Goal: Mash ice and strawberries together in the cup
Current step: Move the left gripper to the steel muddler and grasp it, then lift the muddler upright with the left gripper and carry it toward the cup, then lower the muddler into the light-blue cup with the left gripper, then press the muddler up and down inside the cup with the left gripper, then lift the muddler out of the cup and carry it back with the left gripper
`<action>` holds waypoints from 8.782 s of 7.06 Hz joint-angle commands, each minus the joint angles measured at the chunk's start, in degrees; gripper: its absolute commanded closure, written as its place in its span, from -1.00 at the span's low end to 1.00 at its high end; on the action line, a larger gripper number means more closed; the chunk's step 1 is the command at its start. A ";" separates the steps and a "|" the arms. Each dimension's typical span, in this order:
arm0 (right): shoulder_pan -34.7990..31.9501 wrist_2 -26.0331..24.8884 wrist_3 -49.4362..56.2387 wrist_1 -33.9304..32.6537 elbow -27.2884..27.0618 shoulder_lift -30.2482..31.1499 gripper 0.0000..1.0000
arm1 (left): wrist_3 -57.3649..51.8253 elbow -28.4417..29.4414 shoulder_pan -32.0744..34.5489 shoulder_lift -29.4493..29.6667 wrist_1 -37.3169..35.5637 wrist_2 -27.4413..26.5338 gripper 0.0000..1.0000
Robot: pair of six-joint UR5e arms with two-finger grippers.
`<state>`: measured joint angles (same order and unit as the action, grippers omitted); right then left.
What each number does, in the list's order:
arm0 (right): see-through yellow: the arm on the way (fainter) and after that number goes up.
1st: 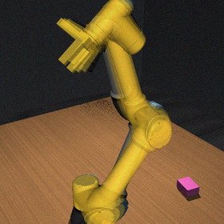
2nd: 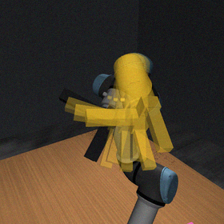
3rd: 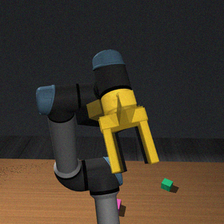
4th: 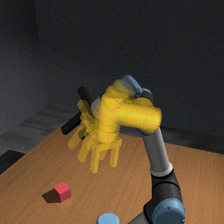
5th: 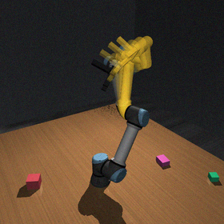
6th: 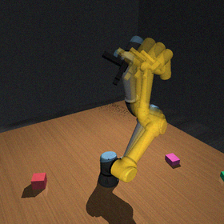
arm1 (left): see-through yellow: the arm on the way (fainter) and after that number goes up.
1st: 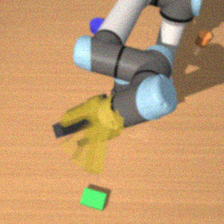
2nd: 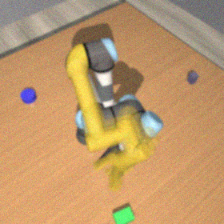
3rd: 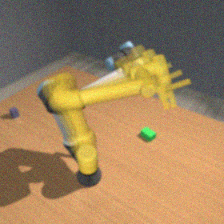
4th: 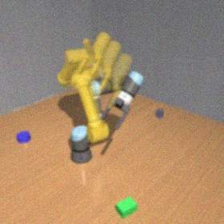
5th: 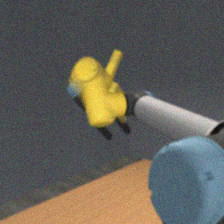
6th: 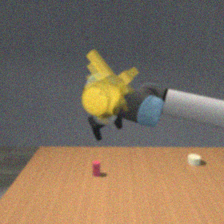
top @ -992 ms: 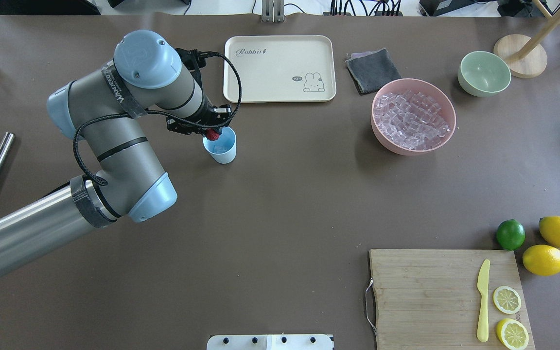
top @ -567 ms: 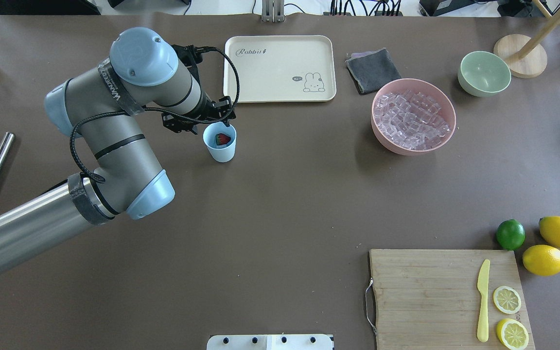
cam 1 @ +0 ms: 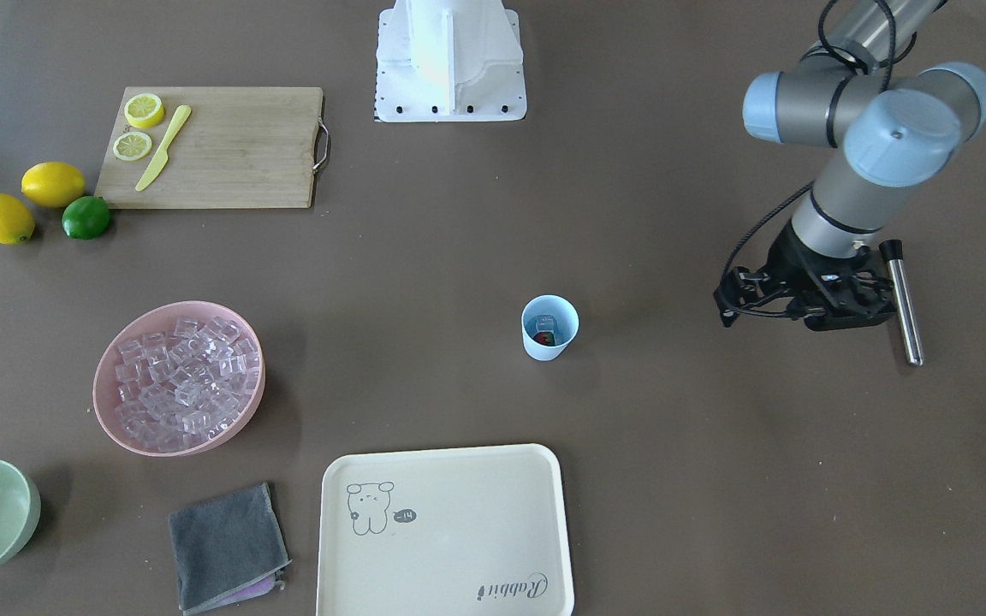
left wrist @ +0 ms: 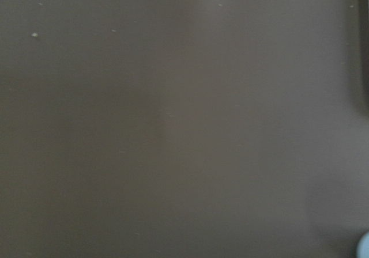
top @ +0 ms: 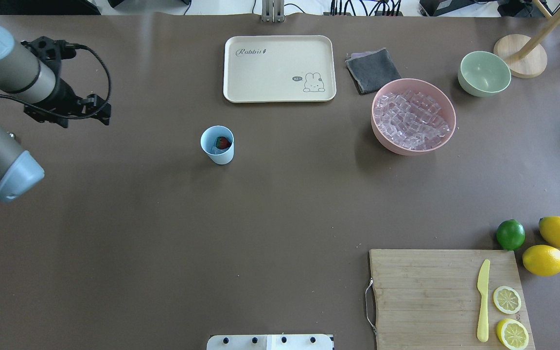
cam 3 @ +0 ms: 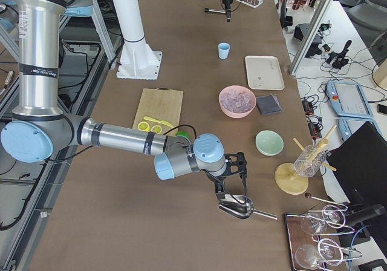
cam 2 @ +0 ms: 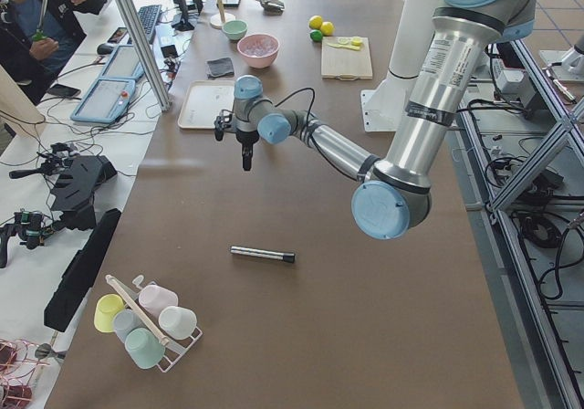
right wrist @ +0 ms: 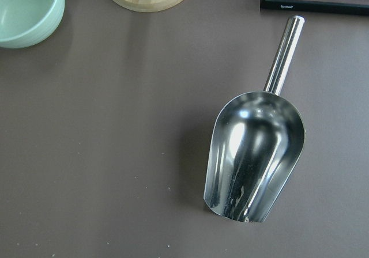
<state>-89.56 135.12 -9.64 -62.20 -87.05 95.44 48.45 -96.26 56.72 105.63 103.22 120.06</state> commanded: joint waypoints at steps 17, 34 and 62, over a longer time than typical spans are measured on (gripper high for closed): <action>-3.16 0.41 -0.03 -1.26 -1.36 0.97 -1.00 | -13.82 14.31 6.65 -9.23 27.66 5.09 1.00; -4.83 -1.52 4.70 -6.45 -4.35 2.29 -1.00 | -6.18 18.40 -22.45 13.37 82.39 -43.16 1.00; -9.58 -1.26 7.27 -12.07 -8.40 2.64 -1.00 | -16.84 11.04 17.82 -17.12 25.08 18.37 1.00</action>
<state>-98.87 133.71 -2.37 -73.58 -95.06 98.11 38.96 -89.90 75.47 91.43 127.27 140.26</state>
